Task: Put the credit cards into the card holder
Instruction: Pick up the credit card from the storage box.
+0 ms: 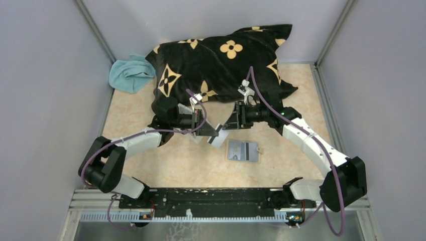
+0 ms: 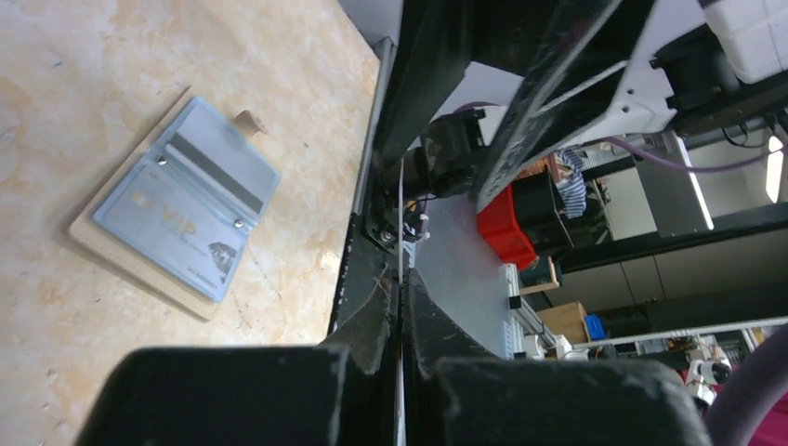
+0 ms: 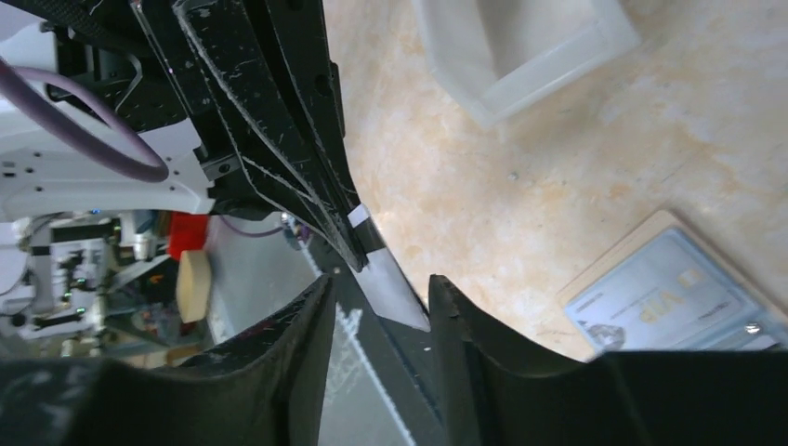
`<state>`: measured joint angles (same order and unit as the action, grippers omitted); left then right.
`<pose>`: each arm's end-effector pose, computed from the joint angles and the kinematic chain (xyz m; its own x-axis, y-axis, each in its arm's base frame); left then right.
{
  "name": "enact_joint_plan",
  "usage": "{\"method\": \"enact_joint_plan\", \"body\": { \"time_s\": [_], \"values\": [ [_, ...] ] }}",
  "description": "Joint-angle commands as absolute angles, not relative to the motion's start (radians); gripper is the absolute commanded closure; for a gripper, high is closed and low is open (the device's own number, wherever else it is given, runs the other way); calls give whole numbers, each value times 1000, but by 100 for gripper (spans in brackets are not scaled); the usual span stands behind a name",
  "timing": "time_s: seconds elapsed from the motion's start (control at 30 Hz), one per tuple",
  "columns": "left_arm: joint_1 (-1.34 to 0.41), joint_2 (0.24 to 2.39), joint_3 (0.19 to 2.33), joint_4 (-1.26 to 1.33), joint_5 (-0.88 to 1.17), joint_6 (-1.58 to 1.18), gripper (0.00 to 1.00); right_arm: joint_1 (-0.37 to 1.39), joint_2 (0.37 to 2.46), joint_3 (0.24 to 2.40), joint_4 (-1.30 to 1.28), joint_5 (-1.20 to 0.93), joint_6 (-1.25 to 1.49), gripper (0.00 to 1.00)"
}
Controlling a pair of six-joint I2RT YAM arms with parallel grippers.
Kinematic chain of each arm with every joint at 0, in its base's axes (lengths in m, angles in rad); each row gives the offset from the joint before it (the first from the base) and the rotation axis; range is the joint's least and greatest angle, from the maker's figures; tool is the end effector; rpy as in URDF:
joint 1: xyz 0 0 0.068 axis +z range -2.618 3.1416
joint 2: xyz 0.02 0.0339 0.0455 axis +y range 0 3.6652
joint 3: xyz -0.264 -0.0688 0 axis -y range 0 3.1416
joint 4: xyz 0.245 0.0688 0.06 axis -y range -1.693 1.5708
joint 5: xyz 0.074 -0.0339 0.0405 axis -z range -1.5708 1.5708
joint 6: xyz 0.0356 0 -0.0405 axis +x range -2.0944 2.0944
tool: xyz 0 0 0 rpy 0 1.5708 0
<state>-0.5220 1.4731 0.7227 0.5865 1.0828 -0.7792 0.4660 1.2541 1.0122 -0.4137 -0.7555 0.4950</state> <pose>0.2477 -0.1788 0.2383 -0.7957 0.0776 -0.6007 0.6044 0.0372 -0.7958 0.2295 0.1428 0.3030 -0.8653 -0.0481 -0.4990 -0.4564 0.4875 0.7444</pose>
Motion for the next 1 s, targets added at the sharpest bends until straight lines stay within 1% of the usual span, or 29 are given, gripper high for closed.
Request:
{"method": "enact_joint_plan", "body": {
  "time_s": [0.0,0.07,0.2,0.33,0.57,0.73,0.83,0.97],
  "values": [
    [-529,1488,666,706,948,-853,100,453,1172,991,-363,-649,509,50],
    [-534,1499,619,858,900,-950,100,453,1133,946,-340,-592,527,42],
    [-562,1530,570,1060,780,-1090,100,453,1059,838,-225,-552,604,39],
    [-617,1543,592,1048,663,-1110,100,453,1014,766,-147,-522,665,38],
    [-684,1554,621,1003,511,-1130,100,453,985,713,-113,-480,692,40],
    [-701,1573,617,1027,485,-1162,100,453,984,689,-83,-477,705,46],
    [-705,1589,607,1067,482,-1195,100,451,990,669,-46,-495,721,53],
    [-712,1608,595,1097,473,-1221,100,443,992,635,34,-531,765,68]
  ]
}}
